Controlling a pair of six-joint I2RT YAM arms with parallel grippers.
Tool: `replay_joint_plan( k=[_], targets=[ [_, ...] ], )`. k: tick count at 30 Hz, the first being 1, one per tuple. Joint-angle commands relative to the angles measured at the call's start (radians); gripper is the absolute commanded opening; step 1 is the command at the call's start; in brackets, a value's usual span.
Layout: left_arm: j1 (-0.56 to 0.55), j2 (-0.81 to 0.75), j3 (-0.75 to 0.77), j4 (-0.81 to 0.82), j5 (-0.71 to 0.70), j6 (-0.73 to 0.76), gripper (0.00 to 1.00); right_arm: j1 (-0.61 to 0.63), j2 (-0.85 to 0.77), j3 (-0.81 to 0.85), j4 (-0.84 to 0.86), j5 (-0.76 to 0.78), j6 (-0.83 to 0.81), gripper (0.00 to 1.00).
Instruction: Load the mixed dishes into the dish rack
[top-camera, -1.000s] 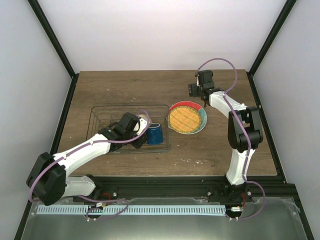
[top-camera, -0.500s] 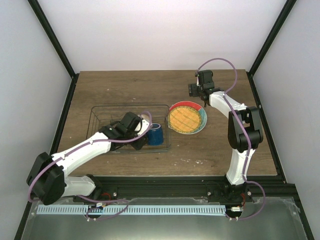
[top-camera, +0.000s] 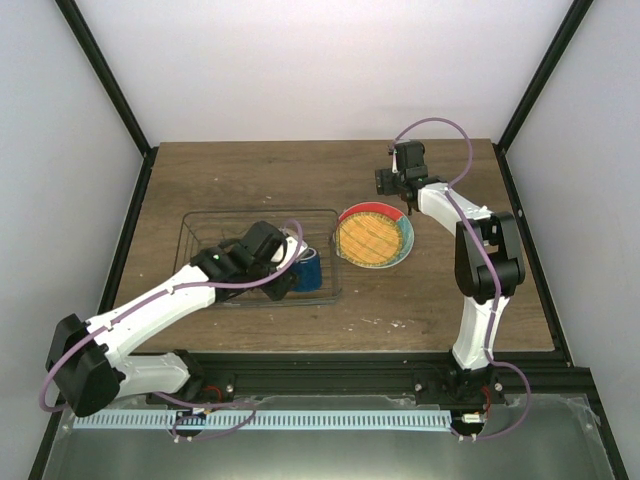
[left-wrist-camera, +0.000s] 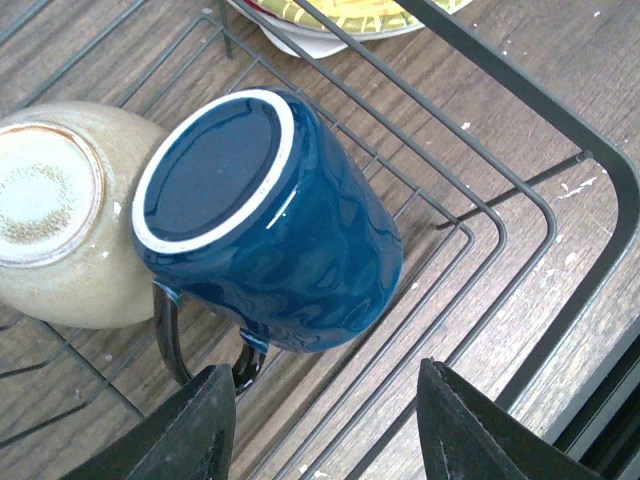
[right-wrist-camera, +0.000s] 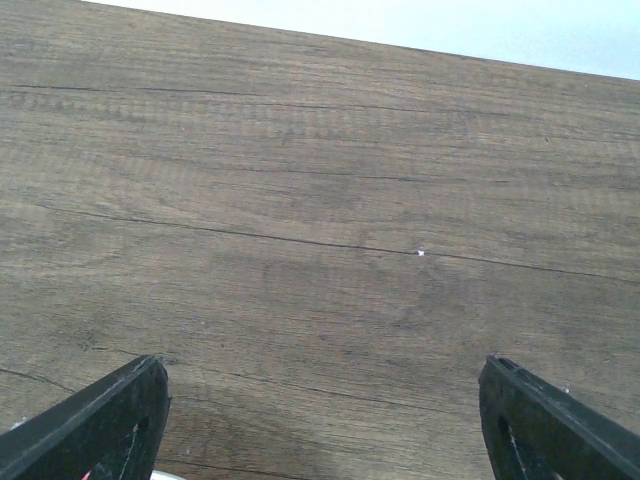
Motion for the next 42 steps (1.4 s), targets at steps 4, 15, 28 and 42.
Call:
replay_joint_plan(
  k=[4, 15, 28, 42],
  targets=[
    [-0.005, 0.014, 0.057, 0.038, -0.061, 0.0, 0.51, 0.0, 0.013, 0.0, 0.01, -0.015, 0.007, 0.86],
    [-0.004, 0.087, 0.112, 0.152, -0.209, 0.021, 1.0, 0.001, 0.019, 0.003, 0.01, 0.008, 0.009, 1.0],
    [-0.002, 0.276, 0.158, 0.222, -0.35, -0.005, 1.0, 0.0, -0.012, 0.011, 0.003, 0.016, 0.011, 1.0],
    [-0.002, 0.214, 0.194, 0.158, -0.298, -0.022, 1.0, -0.001, -0.01, -0.002, 0.013, 0.014, 0.01, 1.0]
  ],
)
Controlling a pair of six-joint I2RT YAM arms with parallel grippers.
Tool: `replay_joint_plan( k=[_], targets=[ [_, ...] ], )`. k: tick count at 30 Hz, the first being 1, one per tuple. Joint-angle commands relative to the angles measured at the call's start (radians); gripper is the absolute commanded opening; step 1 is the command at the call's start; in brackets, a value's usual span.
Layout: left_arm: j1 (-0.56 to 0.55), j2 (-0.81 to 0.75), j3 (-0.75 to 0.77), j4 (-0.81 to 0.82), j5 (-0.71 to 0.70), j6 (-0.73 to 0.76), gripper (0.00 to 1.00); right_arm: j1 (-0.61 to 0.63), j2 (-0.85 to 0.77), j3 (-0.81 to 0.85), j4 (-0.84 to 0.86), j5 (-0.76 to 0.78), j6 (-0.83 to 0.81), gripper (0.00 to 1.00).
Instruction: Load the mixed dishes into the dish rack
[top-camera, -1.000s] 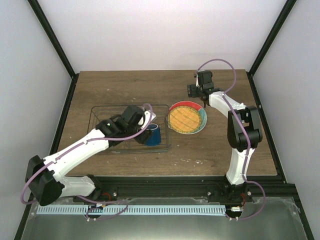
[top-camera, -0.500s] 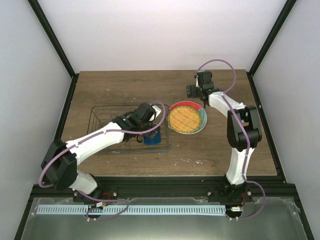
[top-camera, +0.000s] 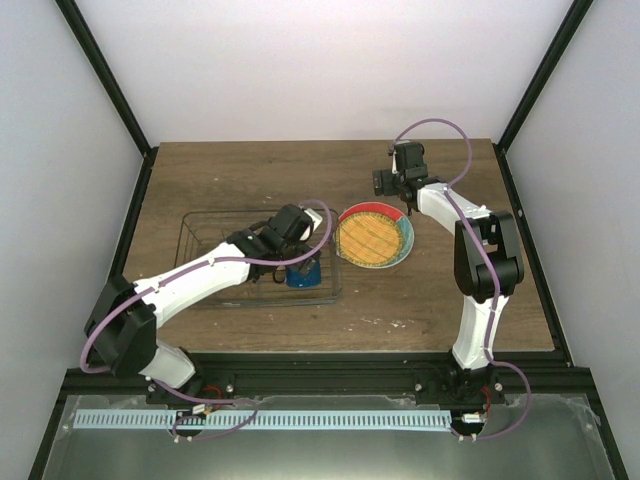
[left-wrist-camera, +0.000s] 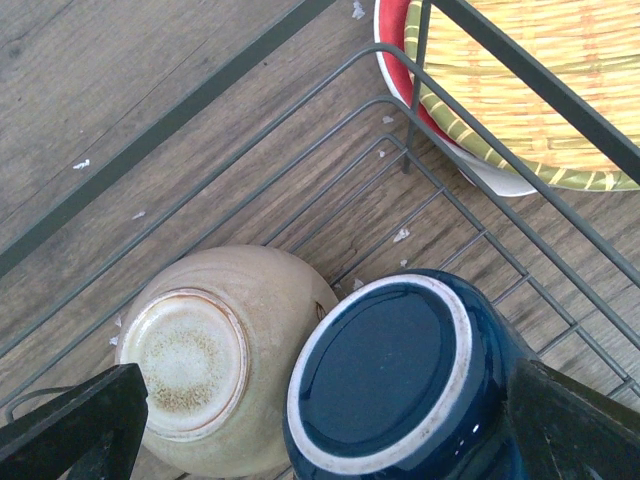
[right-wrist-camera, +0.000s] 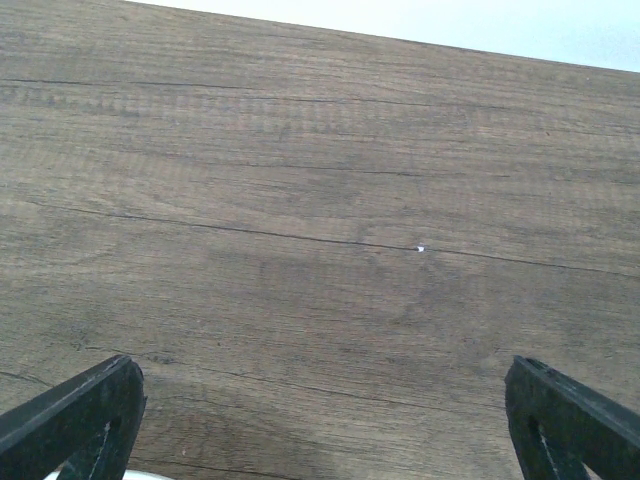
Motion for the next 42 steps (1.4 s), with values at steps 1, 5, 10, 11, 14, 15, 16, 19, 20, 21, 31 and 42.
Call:
replay_joint_plan(
  k=[1, 5, 10, 11, 14, 15, 16, 19, 20, 21, 31, 42],
  targets=[
    [0.0, -0.055, 0.065, -0.032, 0.01, -0.016, 1.0, -0.001, -0.019, -0.001, 0.012, 0.008, 0.006, 1.0],
    [0.001, -0.079, 0.104, -0.024, -0.032, -0.016, 1.0, 0.0, -0.018, 0.001, 0.012, 0.0, 0.01, 1.0],
    [0.037, -0.046, 0.105, -0.035, -0.054, -0.028, 1.0, -0.001, -0.019, -0.001, 0.012, -0.004, 0.011, 1.0],
    [0.05, -0.036, 0.104, -0.043, -0.047, -0.035, 1.0, -0.001, -0.02, -0.002, 0.013, -0.003, 0.011, 1.0],
    [0.087, -0.012, 0.101, -0.054, -0.02, -0.051, 1.0, 0.0, -0.023, -0.003, 0.013, -0.001, 0.008, 1.0],
    [0.098, -0.006, 0.101, -0.054, -0.012, -0.053, 1.0, -0.001, -0.025, -0.005, 0.014, 0.0, 0.008, 1.0],
    [0.108, 0.0, 0.104, -0.053, 0.0, -0.051, 1.0, 0.0, -0.025, -0.006, 0.015, 0.0, 0.008, 1.0],
    [0.13, 0.027, 0.117, -0.053, 0.022, -0.042, 1.0, 0.0, -0.027, -0.005, 0.017, -0.001, 0.005, 1.0],
    [0.136, 0.038, 0.126, -0.053, 0.034, -0.037, 1.0, 0.0, -0.026, -0.005, 0.018, -0.001, 0.005, 1.0],
    [0.141, 0.052, 0.134, -0.062, 0.045, -0.033, 1.0, 0.0, -0.027, -0.005, 0.018, -0.001, 0.005, 1.0],
    [0.153, 0.122, 0.173, -0.135, 0.207, 0.021, 1.0, -0.001, -0.025, -0.007, 0.019, 0.008, 0.0, 1.0],
    [0.153, 0.112, 0.166, -0.25, 0.31, 0.062, 1.0, -0.001, -0.013, 0.005, 0.021, 0.009, -0.003, 1.0]
  ],
)
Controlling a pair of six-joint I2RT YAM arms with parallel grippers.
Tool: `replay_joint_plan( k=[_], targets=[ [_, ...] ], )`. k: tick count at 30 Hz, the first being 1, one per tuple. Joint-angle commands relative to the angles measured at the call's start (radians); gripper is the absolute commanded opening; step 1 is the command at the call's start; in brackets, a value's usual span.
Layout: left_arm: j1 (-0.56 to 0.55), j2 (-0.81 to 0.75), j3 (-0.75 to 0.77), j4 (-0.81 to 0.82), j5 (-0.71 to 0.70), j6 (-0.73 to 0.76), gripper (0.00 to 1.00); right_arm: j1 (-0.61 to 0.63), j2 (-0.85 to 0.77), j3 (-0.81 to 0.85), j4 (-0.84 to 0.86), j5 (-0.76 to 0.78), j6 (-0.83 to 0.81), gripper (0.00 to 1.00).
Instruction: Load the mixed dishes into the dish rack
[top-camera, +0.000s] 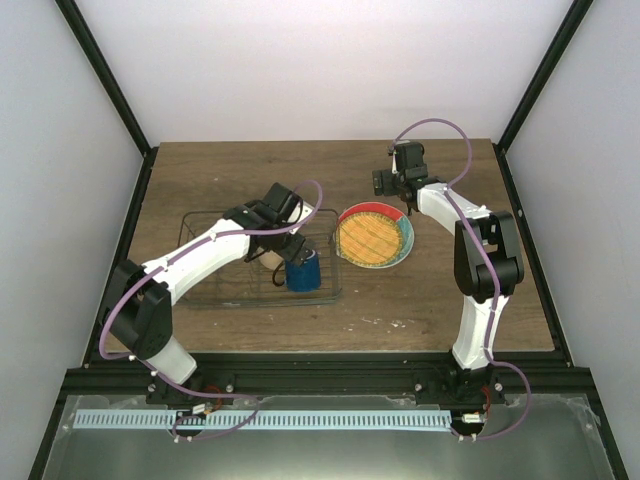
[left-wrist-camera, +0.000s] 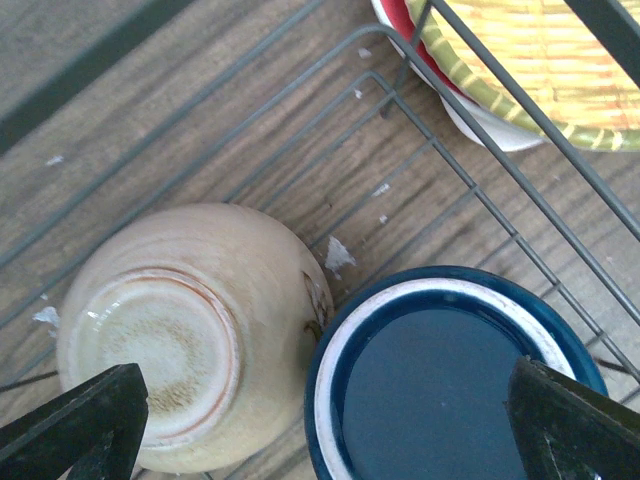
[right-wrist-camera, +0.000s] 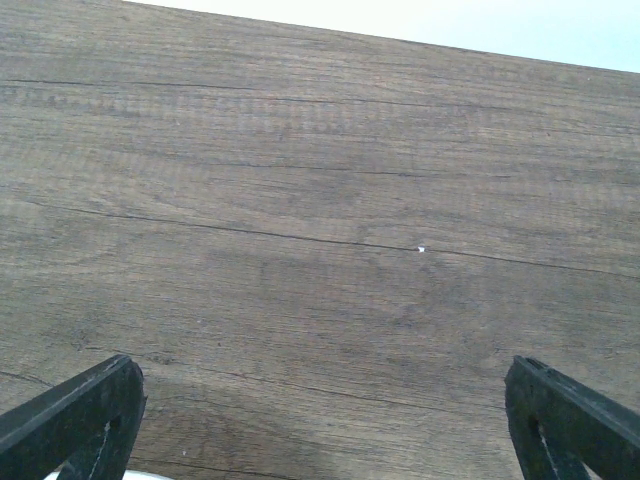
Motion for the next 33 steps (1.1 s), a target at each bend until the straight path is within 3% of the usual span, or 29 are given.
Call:
replay_joint_plan(
  k=[1, 14, 19, 27, 33],
  targets=[
    [0.002, -0.008, 0.014, -0.074, 0.059, 0.028, 1.0, -0.001, -0.011, 0.007, 0.02, 0.009, -0.002, 1.0],
    [0.003, -0.062, 0.026, -0.098, 0.072, 0.018, 1.0, -0.001, 0.006, 0.026, 0.011, 0.0, 0.002, 1.0],
    [0.018, -0.063, 0.094, -0.061, 0.037, -0.02, 1.0, -0.001, 0.005, 0.056, -0.011, 0.003, 0.0, 1.0],
    [0.202, 0.074, 0.425, -0.078, 0.121, -0.126, 1.0, -0.021, -0.031, 0.136, -0.162, -0.039, 0.057, 0.95],
    [0.269, 0.334, 0.808, -0.203, 0.064, -0.104, 1.0, -0.022, -0.085, 0.152, -0.357, -0.144, 0.086, 0.83]
  ],
)
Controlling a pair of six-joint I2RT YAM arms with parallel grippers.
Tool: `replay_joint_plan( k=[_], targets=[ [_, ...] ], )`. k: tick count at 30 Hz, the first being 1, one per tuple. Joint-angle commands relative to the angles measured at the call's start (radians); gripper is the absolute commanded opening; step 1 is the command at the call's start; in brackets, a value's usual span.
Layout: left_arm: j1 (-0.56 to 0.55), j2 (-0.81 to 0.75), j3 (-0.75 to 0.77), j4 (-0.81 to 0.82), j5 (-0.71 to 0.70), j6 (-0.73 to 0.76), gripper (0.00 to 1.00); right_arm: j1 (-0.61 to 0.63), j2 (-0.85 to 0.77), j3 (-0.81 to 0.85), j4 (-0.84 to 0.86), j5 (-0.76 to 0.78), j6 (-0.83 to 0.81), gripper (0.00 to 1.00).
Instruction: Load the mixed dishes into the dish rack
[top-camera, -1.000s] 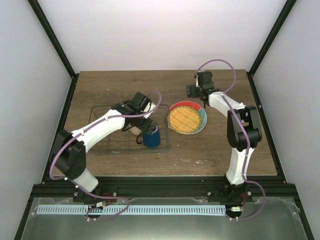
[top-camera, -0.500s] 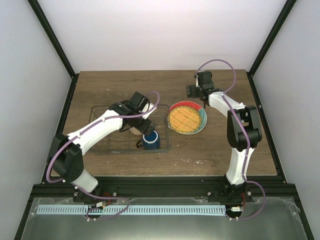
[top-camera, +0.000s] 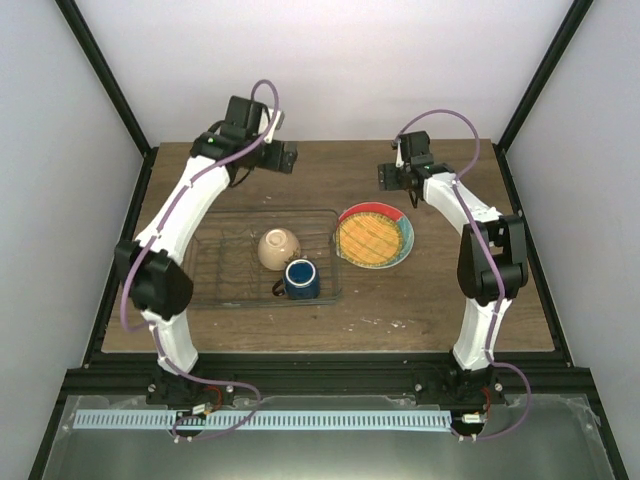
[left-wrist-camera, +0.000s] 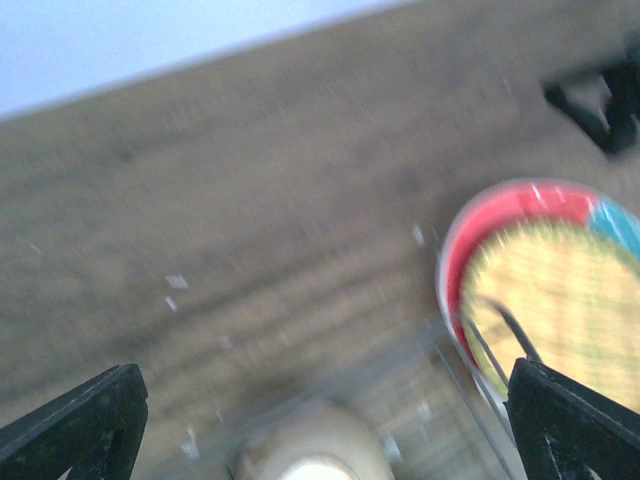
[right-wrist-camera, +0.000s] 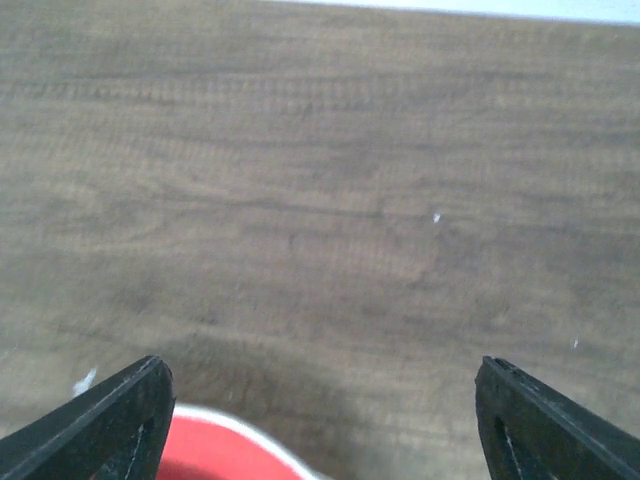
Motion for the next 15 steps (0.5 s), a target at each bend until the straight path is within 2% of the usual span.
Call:
replay_joint_plan(
  k=[1, 6, 11, 15],
  targets=[
    [0.025, 0.19, 0.249, -0.123, -0.016, -0.017, 1.0, -0.006, -0.084, 0.021, -0.191, -0.089, 0.043, 0.81],
    [0.094, 0.309, 0.393, -0.139, 0.05, -0.08, 1.0, -0.006, -0.174, -0.051, -0.275, -0.125, 0.075, 0.77],
    [0.176, 0.341, 0.398, -0.113, 0.125, -0.125, 1.0, -0.006, -0.238, -0.111, -0.336, -0.184, 0.106, 0.7],
    [0.199, 0.35, 0.393, -0.107, 0.131, -0.113, 1.0, -0.007, -0.253, -0.191, -0.329, -0.234, 0.123, 0.69]
  ],
)
